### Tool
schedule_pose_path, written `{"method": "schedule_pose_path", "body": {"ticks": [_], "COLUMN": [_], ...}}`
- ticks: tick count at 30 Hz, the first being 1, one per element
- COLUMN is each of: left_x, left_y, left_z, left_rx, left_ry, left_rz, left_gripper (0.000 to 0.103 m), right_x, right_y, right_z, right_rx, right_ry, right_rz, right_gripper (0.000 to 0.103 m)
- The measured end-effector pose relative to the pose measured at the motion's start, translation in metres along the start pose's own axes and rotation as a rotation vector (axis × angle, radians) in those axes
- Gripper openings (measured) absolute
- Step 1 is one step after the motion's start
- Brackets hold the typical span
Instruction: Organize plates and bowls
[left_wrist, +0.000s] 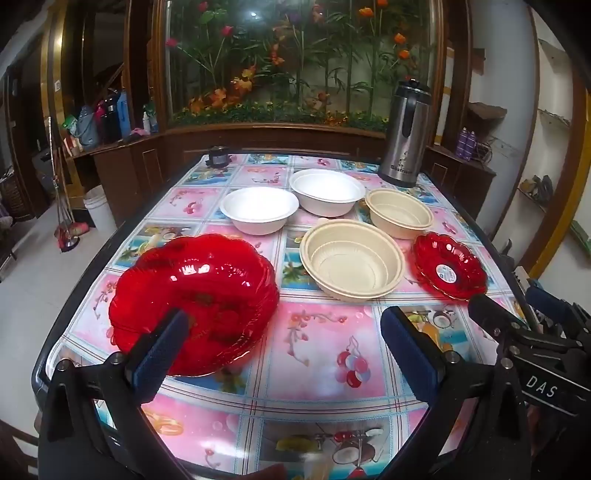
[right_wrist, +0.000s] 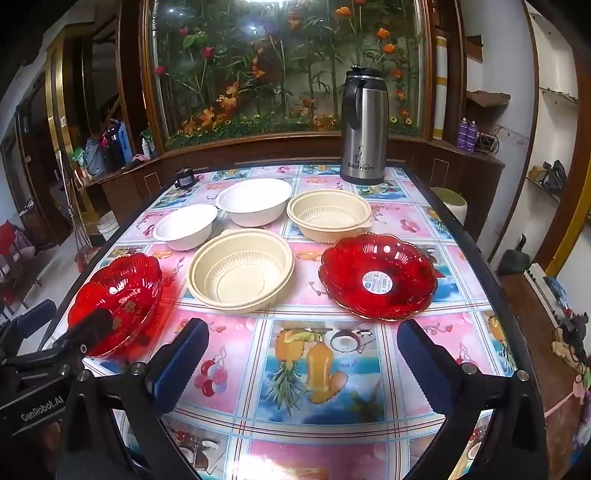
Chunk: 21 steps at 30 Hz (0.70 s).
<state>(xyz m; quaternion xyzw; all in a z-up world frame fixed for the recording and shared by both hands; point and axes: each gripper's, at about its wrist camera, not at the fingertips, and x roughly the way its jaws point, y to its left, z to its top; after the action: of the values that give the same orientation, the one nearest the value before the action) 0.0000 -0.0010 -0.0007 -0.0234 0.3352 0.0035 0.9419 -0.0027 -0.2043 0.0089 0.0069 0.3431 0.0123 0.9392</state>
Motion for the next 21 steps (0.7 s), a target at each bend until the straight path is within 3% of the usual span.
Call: {"method": "schedule_pose_path", "body": {"ticks": [21], "left_x": [0.003], "left_y": [-0.005], "left_z": [-0.004], "left_rx": [0.0], "left_ry": [0.04], "left_rz": [-0.052], "left_gripper": [0.103], "right_x": [-0.001], "right_y": [0.001], "right_z": [-0.005], "right_rx": [0.005], "right_ry": [0.003], "right_rz": [-0.036], "right_gripper": [0.103]}}
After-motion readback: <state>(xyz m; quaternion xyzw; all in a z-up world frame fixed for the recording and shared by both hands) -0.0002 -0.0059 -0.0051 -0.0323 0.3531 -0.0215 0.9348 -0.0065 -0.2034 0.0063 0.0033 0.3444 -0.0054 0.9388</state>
